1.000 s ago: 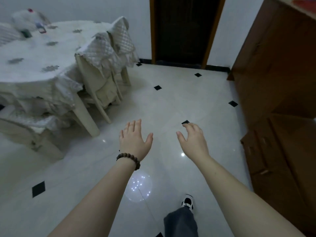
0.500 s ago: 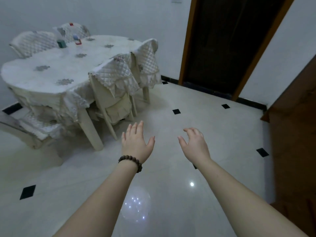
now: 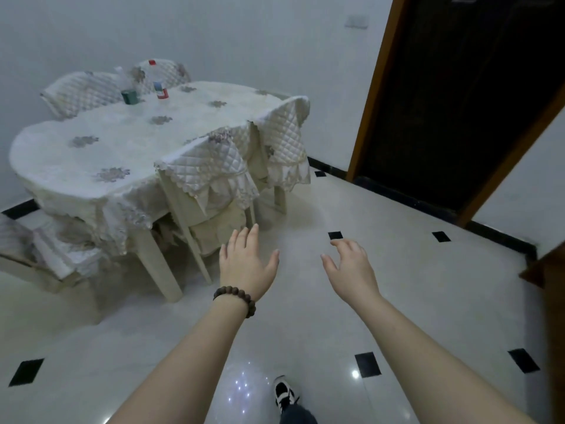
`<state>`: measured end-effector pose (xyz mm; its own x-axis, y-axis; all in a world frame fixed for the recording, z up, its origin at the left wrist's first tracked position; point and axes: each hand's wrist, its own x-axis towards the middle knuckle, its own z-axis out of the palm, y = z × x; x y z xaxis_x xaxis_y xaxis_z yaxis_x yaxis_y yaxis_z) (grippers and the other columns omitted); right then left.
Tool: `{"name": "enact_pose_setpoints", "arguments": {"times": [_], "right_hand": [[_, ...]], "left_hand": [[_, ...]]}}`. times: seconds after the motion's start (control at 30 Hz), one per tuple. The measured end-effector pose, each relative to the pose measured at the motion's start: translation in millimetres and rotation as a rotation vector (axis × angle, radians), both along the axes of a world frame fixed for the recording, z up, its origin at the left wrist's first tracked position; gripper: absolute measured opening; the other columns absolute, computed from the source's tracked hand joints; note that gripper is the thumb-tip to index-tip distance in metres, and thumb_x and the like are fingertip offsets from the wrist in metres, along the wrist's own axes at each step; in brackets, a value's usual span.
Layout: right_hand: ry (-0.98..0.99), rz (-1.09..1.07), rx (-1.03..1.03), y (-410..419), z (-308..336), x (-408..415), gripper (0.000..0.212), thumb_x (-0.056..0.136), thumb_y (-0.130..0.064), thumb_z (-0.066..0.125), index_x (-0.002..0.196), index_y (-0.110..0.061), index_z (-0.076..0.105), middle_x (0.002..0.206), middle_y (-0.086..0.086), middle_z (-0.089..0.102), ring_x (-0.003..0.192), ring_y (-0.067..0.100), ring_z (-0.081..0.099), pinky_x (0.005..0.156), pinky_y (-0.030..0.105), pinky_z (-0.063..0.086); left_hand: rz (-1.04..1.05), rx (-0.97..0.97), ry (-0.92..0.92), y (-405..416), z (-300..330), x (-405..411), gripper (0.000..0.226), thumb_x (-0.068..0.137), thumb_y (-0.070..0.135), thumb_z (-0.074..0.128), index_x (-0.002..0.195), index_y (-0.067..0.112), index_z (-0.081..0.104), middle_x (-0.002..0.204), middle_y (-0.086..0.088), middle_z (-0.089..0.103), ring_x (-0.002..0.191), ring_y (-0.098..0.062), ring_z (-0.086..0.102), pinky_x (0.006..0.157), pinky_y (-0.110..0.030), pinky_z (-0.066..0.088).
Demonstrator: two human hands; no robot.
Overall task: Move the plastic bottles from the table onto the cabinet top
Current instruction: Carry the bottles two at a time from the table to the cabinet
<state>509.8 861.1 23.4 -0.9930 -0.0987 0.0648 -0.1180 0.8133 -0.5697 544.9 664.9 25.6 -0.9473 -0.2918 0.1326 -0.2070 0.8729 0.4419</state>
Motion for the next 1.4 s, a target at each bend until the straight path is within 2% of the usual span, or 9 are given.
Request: {"name": "enact_pose_setpoints", "arguments": {"times": [0.2, 0.4, 0.6, 0.73, 0.93, 1.17, 1.4], "right_hand": [[-0.025, 0.119, 0.035, -30.3, 7.4, -154.2, 0.043, 0.096, -0.034, 0.048, 0.133, -0.012, 0.048, 0.137, 0.005, 0.046, 0.128, 0.021, 0.038, 0.105, 0.032, 0.031], [-0.009, 0.173, 0.035, -60.3, 22.1, -265.3, 0.044, 0.096, -0.037, 0.047, 0.133, -0.014, 0.047, 0.136, 0.005, 0.045, 0.126, 0.022, 0.039, 0.101, 0.034, 0.036], [-0.02, 0.254, 0.02, -93.9, 23.9, -365.5, 0.044, 0.095, -0.037, 0.048, 0.133, -0.016, 0.048, 0.137, 0.005, 0.045, 0.128, 0.023, 0.038, 0.104, 0.037, 0.036], [0.017, 0.358, 0.026, -126.4, 21.6, -441.6, 0.042, 0.094, -0.035, 0.051, 0.13, -0.015, 0.051, 0.134, 0.006, 0.047, 0.125, 0.024, 0.041, 0.102, 0.035, 0.036], [0.009, 0.575, 0.028, -182.6, 27.9, -553.8, 0.043, 0.094, -0.036, 0.049, 0.131, -0.014, 0.049, 0.137, 0.005, 0.045, 0.129, 0.022, 0.037, 0.107, 0.036, 0.033], [0.023, 0.83, 0.027, -275.6, 48.8, -613.0, 0.044, 0.095, -0.036, 0.048, 0.133, -0.015, 0.047, 0.139, 0.005, 0.044, 0.131, 0.021, 0.036, 0.109, 0.036, 0.031], [0.03, 1.024, -0.008, -377.6, 48.3, -597.8, 0.043, 0.095, -0.032, 0.049, 0.133, -0.011, 0.048, 0.138, 0.009, 0.045, 0.131, 0.025, 0.036, 0.107, 0.036, 0.03]], "left_hand": [[0.134, 0.024, -0.017, -31.1, 0.4, -137.1, 0.069, 0.091, 0.054, 0.042, 0.149, 0.022, 0.022, 0.155, 0.0, 0.027, 0.146, -0.02, 0.014, 0.118, -0.044, 0.012], [0.201, 0.009, -0.007, -54.9, 15.1, -232.8, 0.069, 0.091, 0.052, 0.045, 0.149, 0.019, 0.025, 0.153, -0.002, 0.03, 0.145, -0.021, 0.016, 0.117, -0.045, 0.015], [0.289, -0.001, -0.026, -83.3, 11.0, -311.5, 0.07, 0.09, 0.053, 0.046, 0.148, 0.021, 0.025, 0.153, -0.002, 0.029, 0.145, -0.021, 0.015, 0.118, -0.045, 0.015], [0.388, -0.019, -0.028, -108.4, 6.1, -367.2, 0.071, 0.09, 0.055, 0.044, 0.149, 0.021, 0.024, 0.154, -0.002, 0.028, 0.145, -0.021, 0.016, 0.118, -0.044, 0.014], [0.574, -0.013, -0.027, -138.0, 10.2, -450.5, 0.069, 0.091, 0.054, 0.041, 0.149, 0.02, 0.022, 0.155, -0.002, 0.026, 0.145, -0.02, 0.016, 0.118, -0.044, 0.014], [0.801, 0.014, -0.021, -193.1, 24.1, -478.9, 0.07, 0.091, 0.053, 0.043, 0.149, 0.019, 0.023, 0.154, -0.006, 0.028, 0.145, -0.023, 0.016, 0.117, -0.046, 0.014], [0.988, -0.011, -0.026, -264.2, 28.8, -433.1, 0.069, 0.092, 0.052, 0.042, 0.149, 0.02, 0.022, 0.156, -0.004, 0.025, 0.145, -0.022, 0.014, 0.117, -0.046, 0.014]]}}
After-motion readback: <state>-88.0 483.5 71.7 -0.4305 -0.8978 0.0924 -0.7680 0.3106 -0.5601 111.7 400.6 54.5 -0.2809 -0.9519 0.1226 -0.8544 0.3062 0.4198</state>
